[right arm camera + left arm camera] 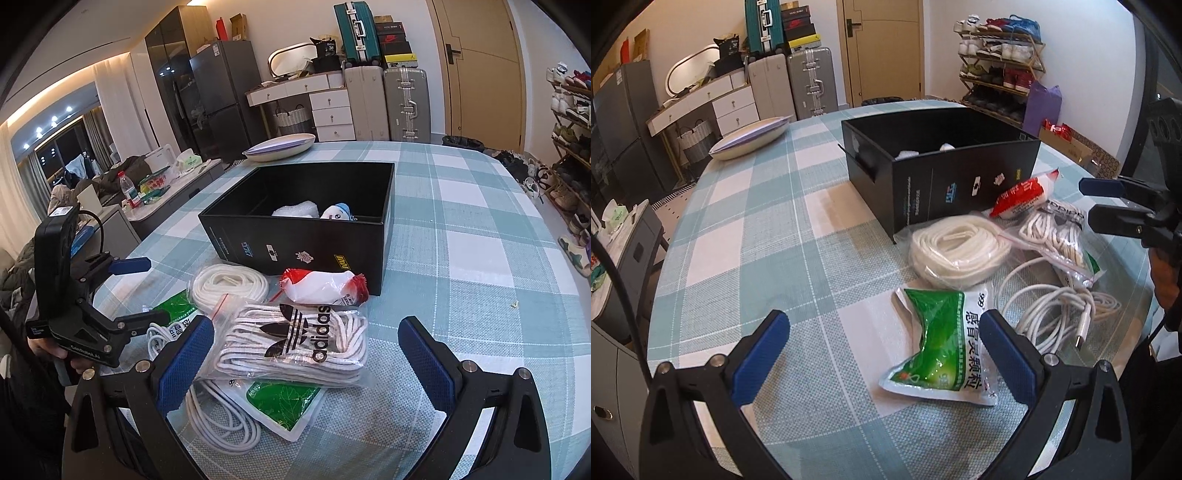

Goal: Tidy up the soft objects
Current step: 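Withdraw both grippers from the box toward the remaining items, then grasp the green medicine packet with the left gripper while the right gripper grasps the Adidas lace bag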

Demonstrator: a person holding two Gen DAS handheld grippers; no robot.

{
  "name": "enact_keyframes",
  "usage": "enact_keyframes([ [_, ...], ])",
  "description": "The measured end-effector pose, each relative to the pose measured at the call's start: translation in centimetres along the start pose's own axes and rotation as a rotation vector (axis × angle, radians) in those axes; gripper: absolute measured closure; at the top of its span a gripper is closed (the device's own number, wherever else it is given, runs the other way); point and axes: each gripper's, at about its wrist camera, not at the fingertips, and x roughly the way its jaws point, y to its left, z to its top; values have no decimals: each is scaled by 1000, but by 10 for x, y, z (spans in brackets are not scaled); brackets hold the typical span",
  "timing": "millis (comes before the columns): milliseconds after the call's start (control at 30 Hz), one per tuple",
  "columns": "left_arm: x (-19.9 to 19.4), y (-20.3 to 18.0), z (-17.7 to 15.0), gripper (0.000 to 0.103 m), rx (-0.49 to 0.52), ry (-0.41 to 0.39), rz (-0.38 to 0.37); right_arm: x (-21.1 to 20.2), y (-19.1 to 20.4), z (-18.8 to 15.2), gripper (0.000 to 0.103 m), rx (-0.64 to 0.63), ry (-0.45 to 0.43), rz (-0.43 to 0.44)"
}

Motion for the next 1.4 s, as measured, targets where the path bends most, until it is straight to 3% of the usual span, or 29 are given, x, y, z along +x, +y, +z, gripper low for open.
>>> enact_keyframes([
  [133,2,-3,-2,0,20,26,-25,1,0,0,1,-1,3,3],
  [333,10,-10,-4,0,44,57,-4,4,0,-1,1,-4,13,2],
  [600,8,-13,-5,1,58,67,-36,6,1,-1,1,-7,20,4],
  [1267,11,-21,-7,1,86,72,-35,7,1,-2,1,-6,28,6],
  [1367,9,-21,-8,16,82,72,-79,8,1,-2,1,-9,36,3],
  [1400,8,-21,-8,25,80,72,-98,9,2,-2,1,-14,39,1],
])
